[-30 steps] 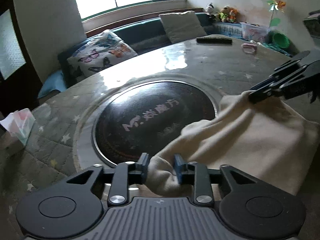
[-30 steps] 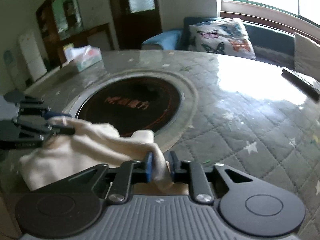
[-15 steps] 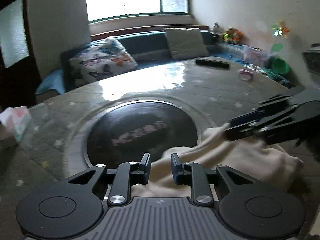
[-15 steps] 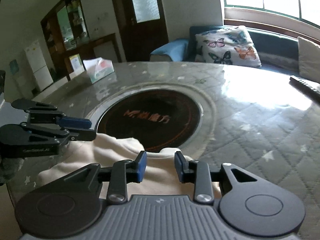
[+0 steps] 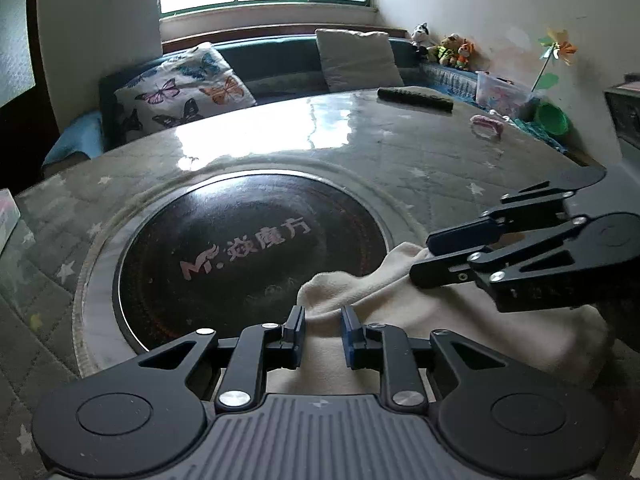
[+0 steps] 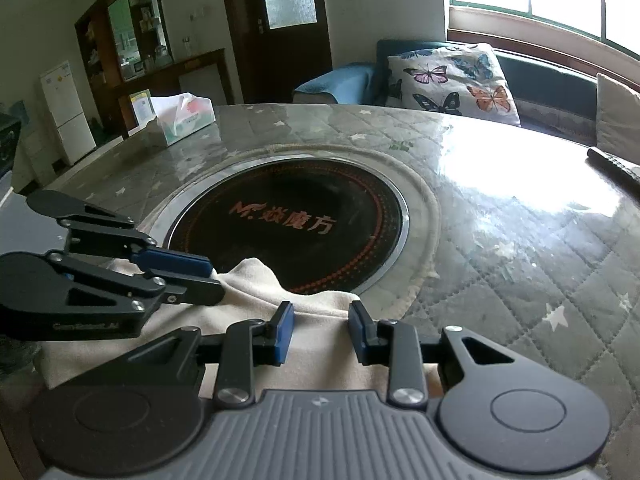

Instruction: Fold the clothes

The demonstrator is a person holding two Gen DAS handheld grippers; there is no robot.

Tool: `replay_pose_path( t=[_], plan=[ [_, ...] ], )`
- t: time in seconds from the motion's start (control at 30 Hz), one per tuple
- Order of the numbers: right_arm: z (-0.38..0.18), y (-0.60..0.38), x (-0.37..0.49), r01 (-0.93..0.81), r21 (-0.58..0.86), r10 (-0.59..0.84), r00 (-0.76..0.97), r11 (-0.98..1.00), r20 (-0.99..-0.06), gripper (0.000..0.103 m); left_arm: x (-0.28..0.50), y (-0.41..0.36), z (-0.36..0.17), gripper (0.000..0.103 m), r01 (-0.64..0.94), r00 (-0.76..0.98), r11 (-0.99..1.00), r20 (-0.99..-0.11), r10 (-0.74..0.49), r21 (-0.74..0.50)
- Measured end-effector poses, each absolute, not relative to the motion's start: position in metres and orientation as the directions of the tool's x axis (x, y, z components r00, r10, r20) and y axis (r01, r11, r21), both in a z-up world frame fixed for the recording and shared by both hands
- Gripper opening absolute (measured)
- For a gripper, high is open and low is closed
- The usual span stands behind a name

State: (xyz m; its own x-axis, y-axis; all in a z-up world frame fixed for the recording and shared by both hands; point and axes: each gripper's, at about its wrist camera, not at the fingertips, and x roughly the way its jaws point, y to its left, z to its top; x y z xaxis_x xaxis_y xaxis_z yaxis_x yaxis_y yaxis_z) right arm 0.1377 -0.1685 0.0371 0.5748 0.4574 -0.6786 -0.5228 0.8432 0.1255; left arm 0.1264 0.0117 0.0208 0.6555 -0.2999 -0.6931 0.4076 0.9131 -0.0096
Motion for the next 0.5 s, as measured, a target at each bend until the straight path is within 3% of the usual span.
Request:
replay_pose_path(
  t=[0.23,0.5],
  plan=[
    [0.047,-0.17,0.128,-0.526,0.099,0.451,0.601,0.845,-0.66,0.031,0.121,0.004,0.034,0.022,0.411,0.675,0.911,-0.668,-0.313,-0.012],
    [0.04,-0.189,0.124,-0.489,0.127,0.433,0.588,0.863,-0.683,0.033,0.127,-0.011,0.027,0.023,0.421,0.65,0.907,-0.701,-0.293,0.011]
  ],
)
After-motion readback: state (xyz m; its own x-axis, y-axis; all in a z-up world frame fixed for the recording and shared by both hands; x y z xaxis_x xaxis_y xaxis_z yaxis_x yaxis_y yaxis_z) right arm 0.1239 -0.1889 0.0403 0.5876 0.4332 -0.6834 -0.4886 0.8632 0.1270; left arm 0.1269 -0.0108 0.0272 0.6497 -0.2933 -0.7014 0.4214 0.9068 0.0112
